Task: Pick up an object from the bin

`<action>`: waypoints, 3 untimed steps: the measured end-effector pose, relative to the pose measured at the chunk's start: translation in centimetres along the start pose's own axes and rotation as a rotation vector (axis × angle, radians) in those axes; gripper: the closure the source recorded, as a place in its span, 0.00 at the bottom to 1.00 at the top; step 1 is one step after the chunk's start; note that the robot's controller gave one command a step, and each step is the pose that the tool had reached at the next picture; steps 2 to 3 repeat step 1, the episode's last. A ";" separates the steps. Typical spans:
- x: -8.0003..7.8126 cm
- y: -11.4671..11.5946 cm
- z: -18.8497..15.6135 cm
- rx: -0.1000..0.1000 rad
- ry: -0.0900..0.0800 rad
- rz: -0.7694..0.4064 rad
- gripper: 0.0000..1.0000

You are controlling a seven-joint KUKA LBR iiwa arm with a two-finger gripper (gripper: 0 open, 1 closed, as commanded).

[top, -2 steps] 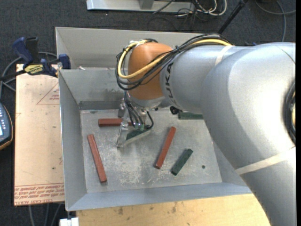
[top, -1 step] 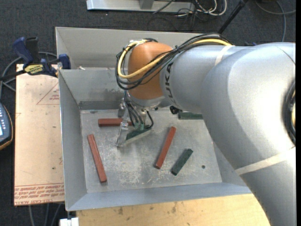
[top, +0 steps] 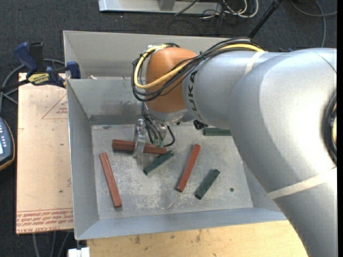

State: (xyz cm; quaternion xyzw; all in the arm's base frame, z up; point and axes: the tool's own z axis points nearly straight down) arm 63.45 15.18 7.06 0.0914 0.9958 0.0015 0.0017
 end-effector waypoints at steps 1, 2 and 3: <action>-0.3 0.1 -9.9 -0.002 -0.007 0.000 1.00; -0.3 0.1 -9.9 -0.002 -0.007 0.000 1.00; -0.3 0.1 -9.9 -0.002 -0.007 0.000 1.00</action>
Offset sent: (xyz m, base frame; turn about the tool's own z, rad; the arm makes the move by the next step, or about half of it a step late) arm 0.0001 0.0000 0.0935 0.0000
